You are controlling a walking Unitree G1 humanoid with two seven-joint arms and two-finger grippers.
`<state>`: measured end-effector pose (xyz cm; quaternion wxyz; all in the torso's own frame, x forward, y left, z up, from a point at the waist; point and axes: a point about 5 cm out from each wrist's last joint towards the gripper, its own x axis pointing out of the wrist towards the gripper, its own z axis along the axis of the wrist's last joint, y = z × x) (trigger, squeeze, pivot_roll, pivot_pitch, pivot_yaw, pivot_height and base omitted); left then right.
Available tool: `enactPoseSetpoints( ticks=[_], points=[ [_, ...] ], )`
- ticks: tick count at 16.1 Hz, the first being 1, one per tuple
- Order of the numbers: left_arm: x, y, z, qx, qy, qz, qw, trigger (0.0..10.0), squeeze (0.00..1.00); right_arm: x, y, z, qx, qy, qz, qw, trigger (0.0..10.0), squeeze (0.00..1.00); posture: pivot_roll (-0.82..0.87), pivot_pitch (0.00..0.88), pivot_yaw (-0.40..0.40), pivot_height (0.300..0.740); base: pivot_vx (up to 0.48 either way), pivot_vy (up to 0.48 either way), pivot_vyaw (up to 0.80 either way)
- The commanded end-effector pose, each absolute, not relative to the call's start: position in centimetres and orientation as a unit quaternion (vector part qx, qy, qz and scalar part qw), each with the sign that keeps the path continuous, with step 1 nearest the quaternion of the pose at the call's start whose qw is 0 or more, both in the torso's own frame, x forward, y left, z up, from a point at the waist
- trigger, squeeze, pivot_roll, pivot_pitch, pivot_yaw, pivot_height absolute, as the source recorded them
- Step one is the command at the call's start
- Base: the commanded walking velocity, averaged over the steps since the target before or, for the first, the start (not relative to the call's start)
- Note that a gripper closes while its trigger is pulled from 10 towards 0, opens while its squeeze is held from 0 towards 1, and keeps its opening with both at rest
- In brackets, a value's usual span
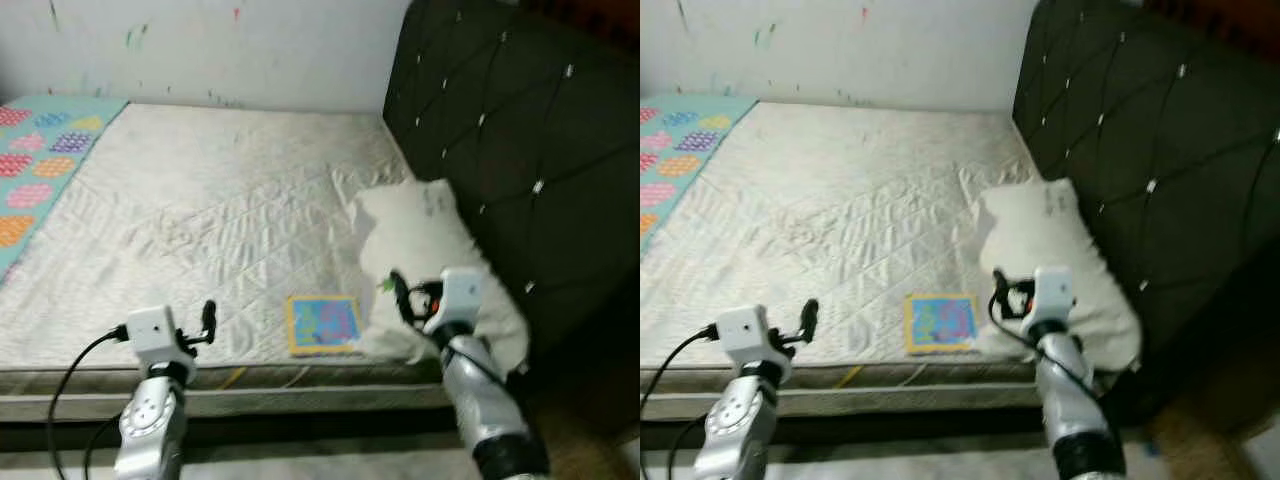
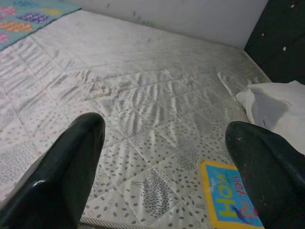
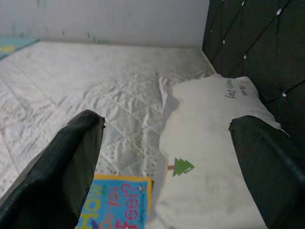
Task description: Clean up the room
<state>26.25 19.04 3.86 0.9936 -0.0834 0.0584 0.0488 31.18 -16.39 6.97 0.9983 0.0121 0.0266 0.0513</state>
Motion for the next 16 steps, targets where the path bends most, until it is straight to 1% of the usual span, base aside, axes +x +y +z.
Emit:
enactPoseSetpoints(
  ticks=[1, 3, 6, 16],
  points=[
    [26.2, 18.7, 4.0, -0.085, 0.052, 0.041, 0.994, 10.0, 0.00, 31.0, -16.7, 6.6, 0.013, 0.037, 0.046, 0.998, 10.0, 0.00, 0.08, 0.000, -0.021, 0.740, 0.000, 0.000, 0.00],
    [26.3, 18.3, 4.4, -0.093, 0.041, 0.016, 0.995, 10.0, 0.00, 31.2, -16.6, 6.7, 0.011, 0.035, 0.053, 0.998, 10.0, 0.00, 0.08, 0.000, -0.021, 0.740, 0.000, 0.000, 0.00],
    [26.2, 18.0, 4.7, -0.101, 0.034, 0.005, 0.994, 10.0, 0.00, 31.1, -16.5, 6.7, 0.008, 0.034, 0.059, 0.998, 10.0, 0.00, 0.08, 0.000, -0.022, 0.740, 0.000, 0.000, 0.00],
    [25.9, 17.5, 4.5, -0.112, 0.037, -0.013, 0.993, 10.0, 0.00, 30.9, -16.5, 6.5, 0.006, 0.034, 0.060, 0.998, 10.0, 0.00, 0.07, 0.000, -0.018, 0.740, 0.321, 0.000, 0.00]
  ],
)
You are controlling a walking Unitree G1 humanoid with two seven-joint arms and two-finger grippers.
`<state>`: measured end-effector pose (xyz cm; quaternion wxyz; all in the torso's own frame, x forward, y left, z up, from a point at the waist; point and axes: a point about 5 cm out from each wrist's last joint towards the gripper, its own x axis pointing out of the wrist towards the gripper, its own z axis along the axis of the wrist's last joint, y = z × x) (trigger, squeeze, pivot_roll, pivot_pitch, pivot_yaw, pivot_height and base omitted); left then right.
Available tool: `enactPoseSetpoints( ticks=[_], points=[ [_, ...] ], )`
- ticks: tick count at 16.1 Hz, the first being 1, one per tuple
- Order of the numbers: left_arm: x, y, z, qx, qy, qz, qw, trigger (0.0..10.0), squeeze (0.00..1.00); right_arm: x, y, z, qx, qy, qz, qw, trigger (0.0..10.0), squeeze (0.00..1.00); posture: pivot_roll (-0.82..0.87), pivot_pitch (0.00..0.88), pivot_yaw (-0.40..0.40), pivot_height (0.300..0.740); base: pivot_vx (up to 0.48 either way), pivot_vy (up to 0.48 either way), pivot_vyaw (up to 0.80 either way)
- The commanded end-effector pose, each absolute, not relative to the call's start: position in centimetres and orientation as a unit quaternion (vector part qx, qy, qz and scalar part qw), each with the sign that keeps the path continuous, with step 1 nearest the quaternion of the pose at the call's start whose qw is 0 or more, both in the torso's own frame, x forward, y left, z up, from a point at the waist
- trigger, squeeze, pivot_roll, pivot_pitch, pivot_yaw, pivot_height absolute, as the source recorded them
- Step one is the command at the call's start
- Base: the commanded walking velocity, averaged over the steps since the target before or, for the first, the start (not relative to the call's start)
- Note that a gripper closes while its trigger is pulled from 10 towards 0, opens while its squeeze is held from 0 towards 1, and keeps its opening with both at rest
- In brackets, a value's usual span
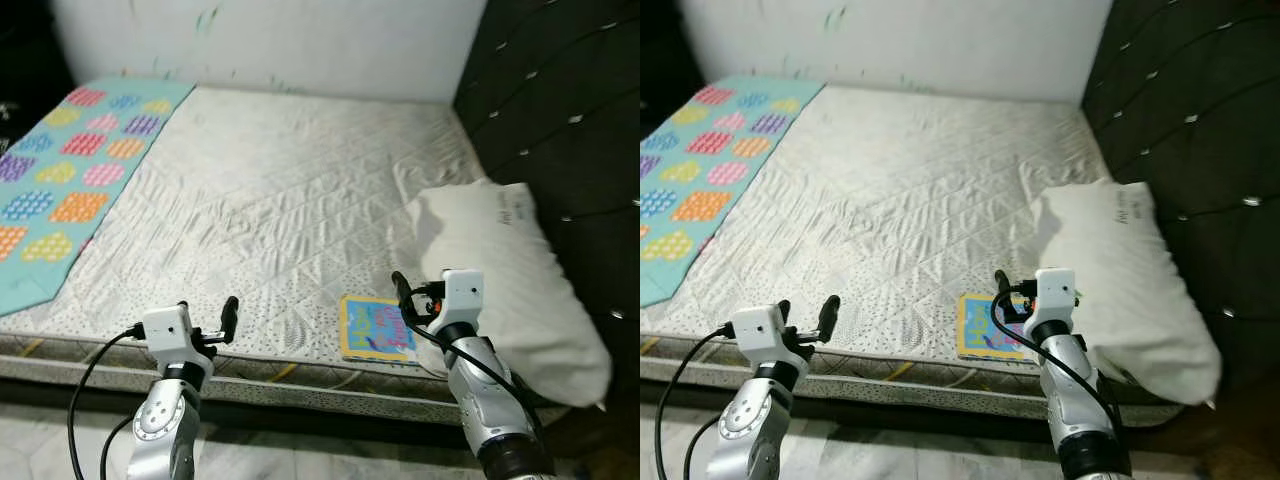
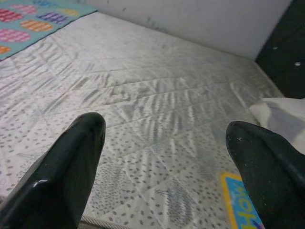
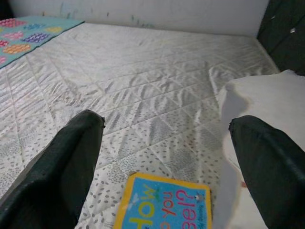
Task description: Clean up the room
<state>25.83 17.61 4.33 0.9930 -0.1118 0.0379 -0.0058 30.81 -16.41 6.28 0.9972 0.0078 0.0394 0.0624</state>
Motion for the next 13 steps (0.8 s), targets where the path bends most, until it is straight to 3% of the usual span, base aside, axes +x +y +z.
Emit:
enactPoseSetpoints(
  ticks=[1, 6, 9, 13],
  points=[
    [25.91, 17.45, 4.49, -0.112, 0.038, -0.014, 0.993, 10.0, 0.00, 30.93, -16.58, 6.56, 0.006, 0.034, 0.059, 0.998, 10.0, 0.00, 0.06, 0.000, -0.017, 0.740, 0.334, 0.000, 0.00],
    [25.84, 17.12, 4.40, -0.116, 0.044, -0.019, 0.992, 10.0, 0.00, 31.04, -16.69, 6.76, -0.002, 0.029, 0.058, 0.998, 10.0, 0.00, 0.06, 0.000, -0.018, 0.740, 0.326, 0.000, 0.00],
    [25.92, 17.51, 4.20, -0.127, 0.050, 0.022, 0.990, 10.0, 0.00, 30.92, -16.74, 6.67, -0.004, 0.029, 0.057, 0.998, 10.0, 0.00, 0.07, 0.000, -0.020, 0.740, 0.000, 0.000, 0.00],
    [25.96, 17.32, 4.19, -0.135, 0.054, 0.013, 0.989, 10.0, 0.00, 30.91, -16.70, 6.59, 0.003, 0.033, 0.056, 0.998, 10.0, 0.00, 0.07, 0.000, -0.021, 0.740, 0.000, 0.000, 0.00]
  ],
)
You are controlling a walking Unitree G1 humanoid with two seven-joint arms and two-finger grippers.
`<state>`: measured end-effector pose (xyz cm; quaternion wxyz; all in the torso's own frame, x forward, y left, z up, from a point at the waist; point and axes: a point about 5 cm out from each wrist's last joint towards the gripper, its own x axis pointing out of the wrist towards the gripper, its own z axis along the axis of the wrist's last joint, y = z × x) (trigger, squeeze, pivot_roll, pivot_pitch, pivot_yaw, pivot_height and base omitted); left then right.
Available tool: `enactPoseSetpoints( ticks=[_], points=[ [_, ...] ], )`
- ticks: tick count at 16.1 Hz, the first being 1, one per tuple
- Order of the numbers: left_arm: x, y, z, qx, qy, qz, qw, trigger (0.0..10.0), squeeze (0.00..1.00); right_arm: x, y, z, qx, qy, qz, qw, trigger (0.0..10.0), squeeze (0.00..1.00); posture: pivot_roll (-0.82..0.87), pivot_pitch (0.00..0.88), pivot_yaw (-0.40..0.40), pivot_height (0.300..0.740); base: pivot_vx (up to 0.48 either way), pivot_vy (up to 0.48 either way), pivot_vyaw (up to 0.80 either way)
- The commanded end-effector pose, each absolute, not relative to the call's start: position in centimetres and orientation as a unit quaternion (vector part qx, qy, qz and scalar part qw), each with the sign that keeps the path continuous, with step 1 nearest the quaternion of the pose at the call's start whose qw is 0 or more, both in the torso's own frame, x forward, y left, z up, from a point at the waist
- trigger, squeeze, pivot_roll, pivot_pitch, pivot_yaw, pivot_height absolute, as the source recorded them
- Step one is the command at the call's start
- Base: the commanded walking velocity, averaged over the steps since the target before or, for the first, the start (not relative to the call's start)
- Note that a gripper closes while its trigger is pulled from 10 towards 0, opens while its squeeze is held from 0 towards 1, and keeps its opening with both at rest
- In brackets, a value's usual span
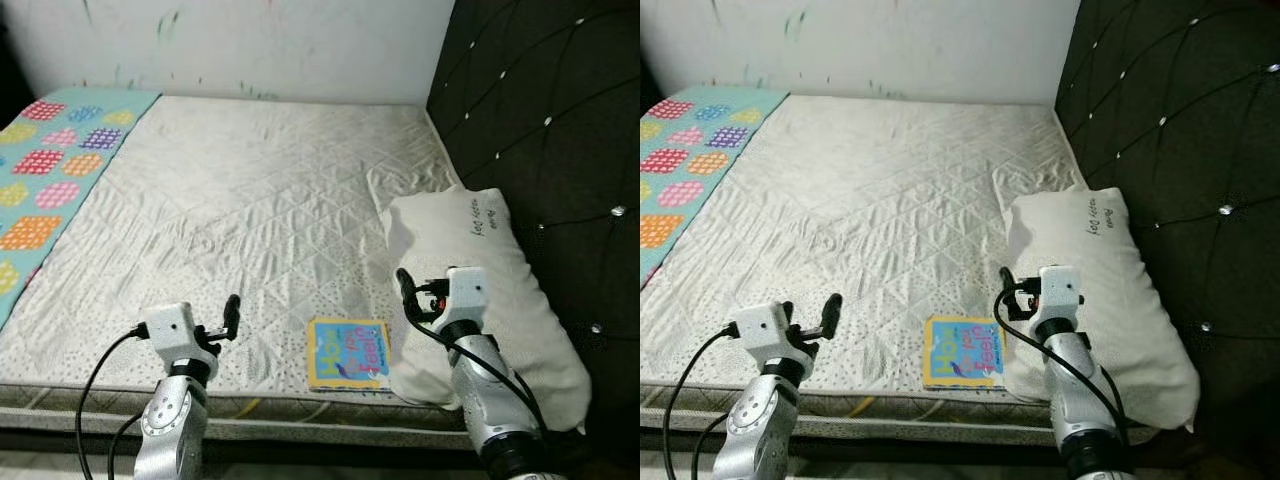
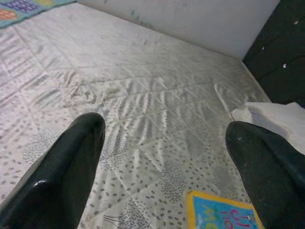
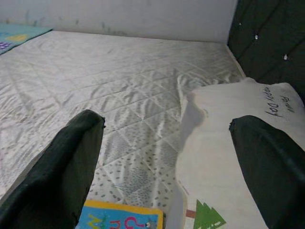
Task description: Clean up the room
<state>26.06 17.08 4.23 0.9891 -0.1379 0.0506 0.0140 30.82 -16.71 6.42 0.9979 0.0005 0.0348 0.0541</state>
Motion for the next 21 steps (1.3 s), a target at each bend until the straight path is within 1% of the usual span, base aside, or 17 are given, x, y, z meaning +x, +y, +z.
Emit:
enactPoseSetpoints(
  ticks=[1, 4, 21],
  points=[
    [25.94, 17.31, 4.21, -0.135, 0.053, 0.013, 0.989, 10.0, 0.00, 30.90, -16.69, 6.59, 0.002, 0.032, 0.056, 0.998, 10.0, 0.00, 0.07, 0.000, -0.022, 0.740, 0.000, 0.000, 0.00],
    [25.87, 17.23, 4.18, -0.139, 0.054, 0.011, 0.989, 10.0, 0.00, 30.88, -16.68, 6.52, 0.000, 0.035, 0.059, 0.998, 10.0, 0.00, 0.07, 0.000, -0.024, 0.740, 0.000, 0.421, -0.64],
    [25.84, 17.15, 3.80, -0.146, 0.065, 0.015, 0.987, 10.0, 0.00, 30.94, -16.38, 6.60, -0.014, 0.036, 0.082, 0.996, 10.0, 0.00, 0.06, 0.000, -0.031, 0.740, 0.000, 0.480, 0.00]
  ],
)
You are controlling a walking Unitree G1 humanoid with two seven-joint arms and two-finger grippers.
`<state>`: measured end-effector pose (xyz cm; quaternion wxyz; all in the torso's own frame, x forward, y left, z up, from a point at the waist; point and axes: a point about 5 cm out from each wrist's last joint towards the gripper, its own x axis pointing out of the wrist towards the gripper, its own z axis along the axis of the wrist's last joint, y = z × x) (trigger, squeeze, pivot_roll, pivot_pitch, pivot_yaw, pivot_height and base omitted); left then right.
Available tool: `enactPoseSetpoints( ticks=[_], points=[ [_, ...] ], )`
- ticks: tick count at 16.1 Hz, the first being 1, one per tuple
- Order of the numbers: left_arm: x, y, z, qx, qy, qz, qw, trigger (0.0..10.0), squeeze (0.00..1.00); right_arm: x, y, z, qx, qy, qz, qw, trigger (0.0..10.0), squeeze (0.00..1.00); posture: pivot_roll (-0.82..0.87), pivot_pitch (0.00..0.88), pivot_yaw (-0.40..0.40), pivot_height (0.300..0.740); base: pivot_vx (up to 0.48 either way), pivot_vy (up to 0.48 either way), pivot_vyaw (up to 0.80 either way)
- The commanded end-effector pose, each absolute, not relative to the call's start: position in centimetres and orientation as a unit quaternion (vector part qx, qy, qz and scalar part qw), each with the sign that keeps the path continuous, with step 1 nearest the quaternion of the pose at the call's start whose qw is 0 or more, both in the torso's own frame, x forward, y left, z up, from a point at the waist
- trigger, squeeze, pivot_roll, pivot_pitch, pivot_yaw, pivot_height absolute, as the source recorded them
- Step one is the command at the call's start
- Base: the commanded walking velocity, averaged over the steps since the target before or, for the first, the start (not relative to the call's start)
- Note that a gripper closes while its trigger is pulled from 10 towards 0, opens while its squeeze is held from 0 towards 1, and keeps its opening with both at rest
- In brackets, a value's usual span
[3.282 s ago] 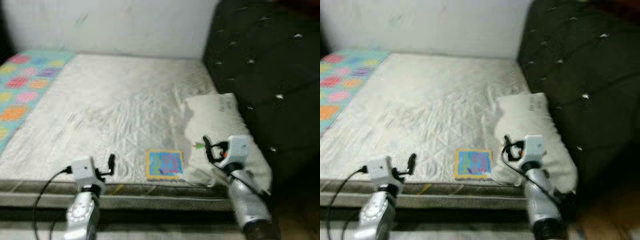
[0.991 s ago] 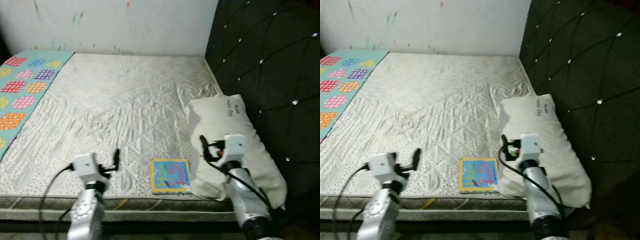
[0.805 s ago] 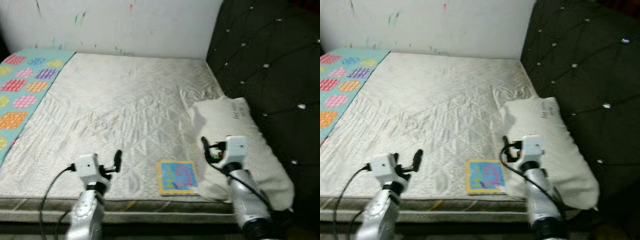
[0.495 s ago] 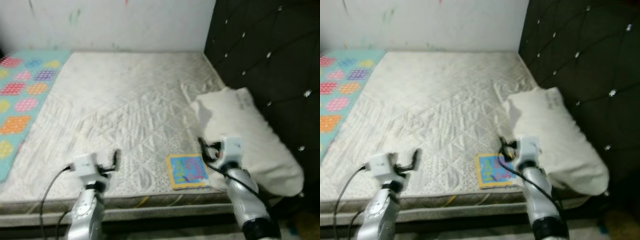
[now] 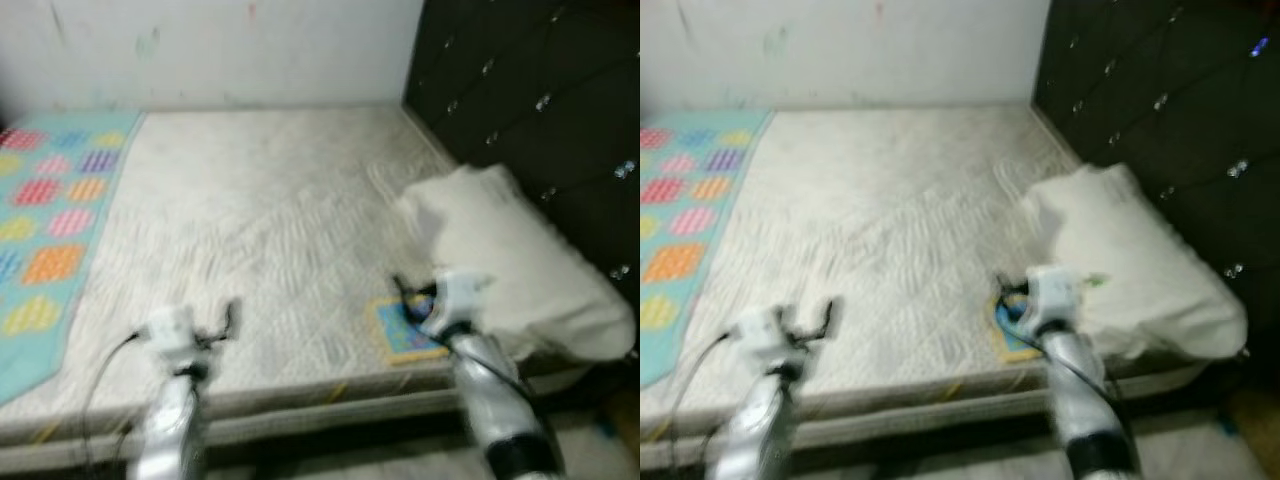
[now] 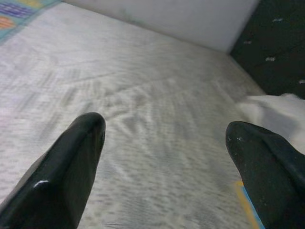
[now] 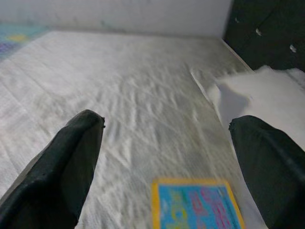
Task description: Clean up the room
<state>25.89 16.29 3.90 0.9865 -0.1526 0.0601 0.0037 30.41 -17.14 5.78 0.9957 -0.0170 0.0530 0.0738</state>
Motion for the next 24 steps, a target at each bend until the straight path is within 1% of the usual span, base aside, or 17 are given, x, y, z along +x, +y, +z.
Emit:
enactPoseSetpoints(
  ticks=[1, 4, 9, 13, 15, 18, 21, 24],
  points=[
    [25.89, 17.16, 3.83, -0.145, 0.064, 0.014, 0.987, 10.0, 0.00, 30.96, -16.33, 6.63, -0.016, 0.035, 0.083, 0.996, 10.0, 0.00, 0.06, 0.000, -0.031, 0.740, 0.000, 0.480, 0.48],
    [25.89, 17.26, 3.85, -0.144, 0.063, 0.015, 0.987, 10.0, 0.00, 30.95, -16.26, 6.64, -0.016, 0.034, 0.085, 0.996, 10.0, 0.00, 0.06, 0.000, -0.030, 0.740, 0.000, 0.480, 0.67],
    [25.71, 17.12, 3.72, -0.144, 0.066, 0.015, 0.987, 10.0, 0.00, 30.82, -16.30, 6.51, -0.020, 0.037, 0.086, 0.995, 10.0, 0.00, 0.06, 0.000, -0.031, 0.740, 0.000, 0.480, 0.00],
    [25.65, 17.14, 3.64, -0.144, 0.068, 0.017, 0.987, 10.0, 0.00, 30.78, -16.23, 6.53, -0.023, 0.036, 0.091, 0.995, 10.0, 0.00, 0.06, 0.000, -0.035, 0.740, 0.000, 0.480, 0.54],
    [25.63, 17.06, 3.74, -0.140, 0.062, 0.014, 0.988, 10.0, 0.00, 30.76, -16.28, 6.48, -0.023, 0.038, 0.091, 0.995, 10.0, 0.00, 0.06, 0.000, -0.036, 0.740, 0.000, 0.450, 0.00],
    [25.61, 16.69, 3.95, -0.143, 0.051, -0.002, 0.988, 10.0, 0.00, 30.76, -16.29, 6.59, -0.028, 0.035, 0.097, 0.994, 10.0, 0.00, 0.05, 0.000, -0.039, 0.740, 0.000, 0.000, 0.00],
    [25.58, 16.59, 4.08, -0.144, 0.046, -0.009, 0.988, 10.0, 0.00, 30.78, -16.26, 6.62, -0.030, 0.035, 0.098, 0.994, 10.0, 0.00, 0.05, 0.001, -0.038, 0.740, 0.000, 0.000, 0.70],
    [25.54, 16.56, 4.12, -0.145, 0.043, -0.015, 0.988, 10.0, 0.00, 30.77, -16.23, 6.59, -0.029, 0.036, 0.097, 0.994, 10.0, 0.00, 0.05, 0.001, -0.037, 0.740, 0.081, 0.000, 0.30]
  ],
)
